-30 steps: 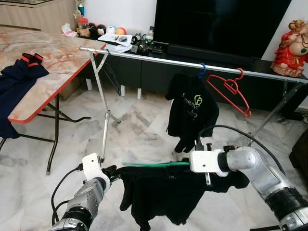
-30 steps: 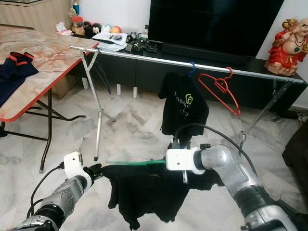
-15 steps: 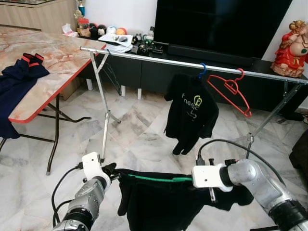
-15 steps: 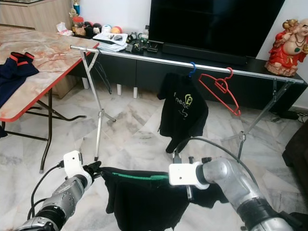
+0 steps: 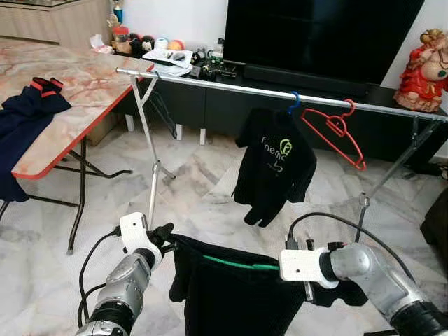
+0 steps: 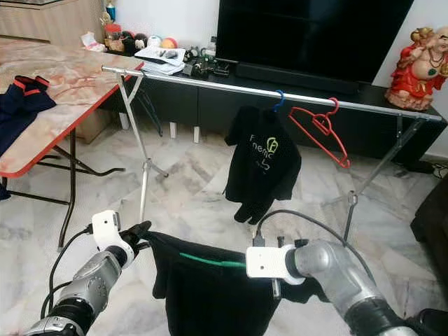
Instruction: Hang hanger
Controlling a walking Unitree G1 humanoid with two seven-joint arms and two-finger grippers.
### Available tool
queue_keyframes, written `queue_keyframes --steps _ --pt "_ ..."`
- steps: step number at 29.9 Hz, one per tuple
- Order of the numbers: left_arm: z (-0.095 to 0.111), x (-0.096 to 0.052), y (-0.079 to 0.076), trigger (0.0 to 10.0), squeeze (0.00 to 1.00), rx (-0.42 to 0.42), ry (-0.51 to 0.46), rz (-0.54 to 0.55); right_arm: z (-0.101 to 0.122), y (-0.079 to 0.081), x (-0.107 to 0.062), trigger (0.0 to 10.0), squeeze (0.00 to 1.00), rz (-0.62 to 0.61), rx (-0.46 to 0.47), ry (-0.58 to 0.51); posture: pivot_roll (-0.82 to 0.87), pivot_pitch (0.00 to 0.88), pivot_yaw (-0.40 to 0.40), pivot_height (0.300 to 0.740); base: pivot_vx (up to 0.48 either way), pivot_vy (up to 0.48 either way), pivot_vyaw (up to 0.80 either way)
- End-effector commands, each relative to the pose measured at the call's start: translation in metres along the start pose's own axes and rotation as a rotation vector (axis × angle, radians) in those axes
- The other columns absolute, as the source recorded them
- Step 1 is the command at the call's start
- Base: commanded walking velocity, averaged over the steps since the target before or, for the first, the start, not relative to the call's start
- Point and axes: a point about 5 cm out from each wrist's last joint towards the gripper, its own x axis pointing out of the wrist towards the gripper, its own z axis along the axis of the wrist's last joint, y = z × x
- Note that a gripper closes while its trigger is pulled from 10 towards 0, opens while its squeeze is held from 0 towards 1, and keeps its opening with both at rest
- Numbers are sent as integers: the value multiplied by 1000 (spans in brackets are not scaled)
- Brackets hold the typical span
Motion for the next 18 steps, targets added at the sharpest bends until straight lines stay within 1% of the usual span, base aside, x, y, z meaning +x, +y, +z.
queue_keyframes --steps 1,2,4,6,8,9,10,11,13,15,18 --pt "26 0 4 0 0 -9 -124 3 -21 12 1 0 0 51 39 107 87 40 -90 740 0 0 0" --pt "31 0 1 0 0 -6 -154 -19 -23 19 5 0 0 70 46 121 92 41 -92 740 0 0 0" --pt "35 0 0 0 0 -25 -183 -26 -25 22 8 0 0 61 64 141 94 41 -93 740 0 0 0" --pt "38 0 0 0 0 -40 -197 -28 -27 23 10 0 0 52 68 155 94 41 -93 740 0 0 0" --pt "41 0 -2 0 0 -50 -206 -38 -27 21 13 0 0 13 62 168 92 42 -92 740 0 0 0" --pt "42 1 -5 0 0 -54 -205 -67 -24 19 19 0 0 -36 53 156 91 42 -92 740 0 0 0" --pt "42 1 -5 0 0 -54 -205 -67 -24 19 19 0 0 -36 53 156 91 42 -92 740 0 0 0" --pt "43 1 -7 0 0 -52 -206 -85 -23 17 21 0 0 -67 59 159 91 42 -92 740 0 0 0" --pt "46 1 -14 0 0 -56 -214 -135 -17 10 27 0 0 -165 116 128 94 41 -93 740 0 0 0" --pt "49 0 -19 0 0 -67 -224 -178 -10 6 31 0 0 -214 172 82 96 40 -93 740 0 0 0" --pt "50 -1 -25 0 0 -73 -214 -228 -7 1 34 0 0 -274 198 76 96 40 -93 740 0 0 0"
